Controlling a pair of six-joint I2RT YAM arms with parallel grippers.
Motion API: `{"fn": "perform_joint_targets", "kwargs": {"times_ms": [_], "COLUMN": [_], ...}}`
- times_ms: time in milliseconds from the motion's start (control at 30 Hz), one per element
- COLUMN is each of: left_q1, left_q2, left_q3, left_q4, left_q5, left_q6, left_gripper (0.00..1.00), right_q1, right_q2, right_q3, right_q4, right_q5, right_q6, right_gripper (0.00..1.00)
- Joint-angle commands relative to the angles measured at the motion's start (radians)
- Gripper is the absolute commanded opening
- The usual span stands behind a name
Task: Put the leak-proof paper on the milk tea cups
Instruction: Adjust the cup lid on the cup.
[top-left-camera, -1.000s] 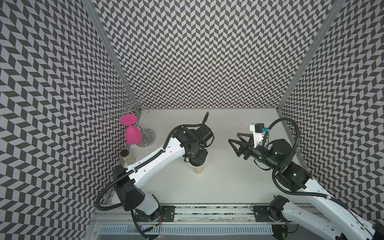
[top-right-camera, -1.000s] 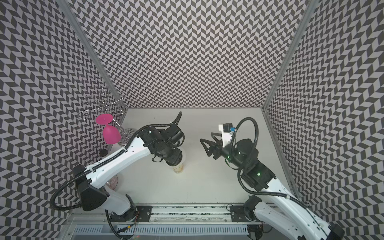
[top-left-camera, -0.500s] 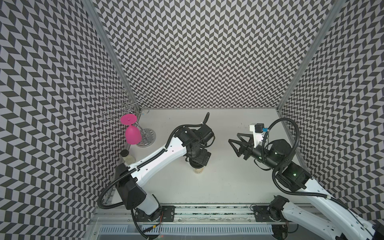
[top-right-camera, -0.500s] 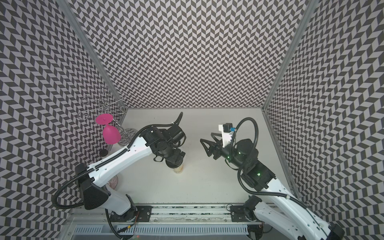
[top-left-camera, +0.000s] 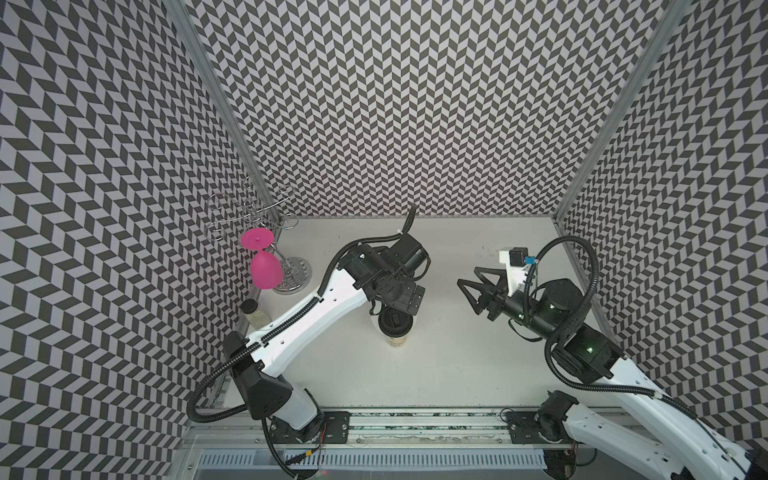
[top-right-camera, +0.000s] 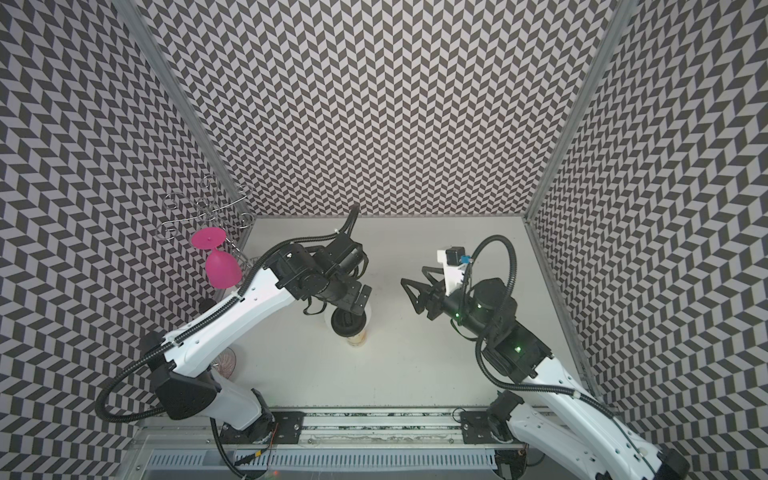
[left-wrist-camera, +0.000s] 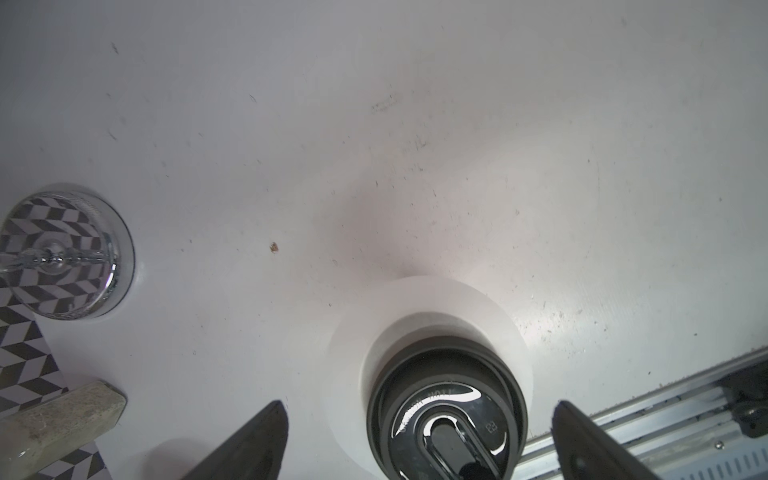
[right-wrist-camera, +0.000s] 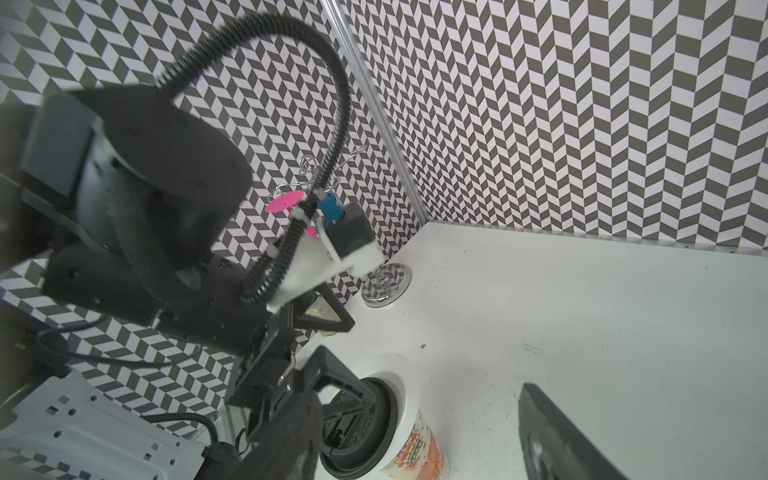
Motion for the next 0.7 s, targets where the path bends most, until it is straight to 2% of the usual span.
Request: {"fn": "perform_joint_targets", "kwargs": {"times_ms": [0,100,233,367,533,667], "left_q1": [0.021,0.142,0.387,0.596,0.733,0.771], "left_q2": [-0.1,-0.246,-0.475,-0.62,-0.732,-0.79], "left_q3": [0.017,-0.133,-0.443,-0.687,-0.881,-0.989], "left_q4": [0.064,0.226,0.449,0.565,0.663,0.743], "left_q5": [-0.08,0.037,0.3,0.559,0.777,0.901], "left_q6": [-0.066,-0.104,-0.156,-0.21,-0.285,-0.351], "left_gripper": [0.96,0.92,0.91,0.87,0.8,0.75], "right_q1": [0.004,0.056,0.177,0.286,0.328,0.33], "right_q2": [0.018,0.069,0.127,0.205,0.297,0.354], "right_q3": [0.026,0.079,0.118,0.153,0.181,0.189], "right_q4": [-0.008,-0.088,-0.154,-0.182,-0.154,-0.121], "right_q5": [-0.09,-0.084,0.001,0.082,0.079,0.061], "right_q6": [-0.095,-0.188,-0.328,-0.408,-0.403,-0.347], "right_gripper": [0.7,0.69,0.69,0.73,0.77,0.78]}}
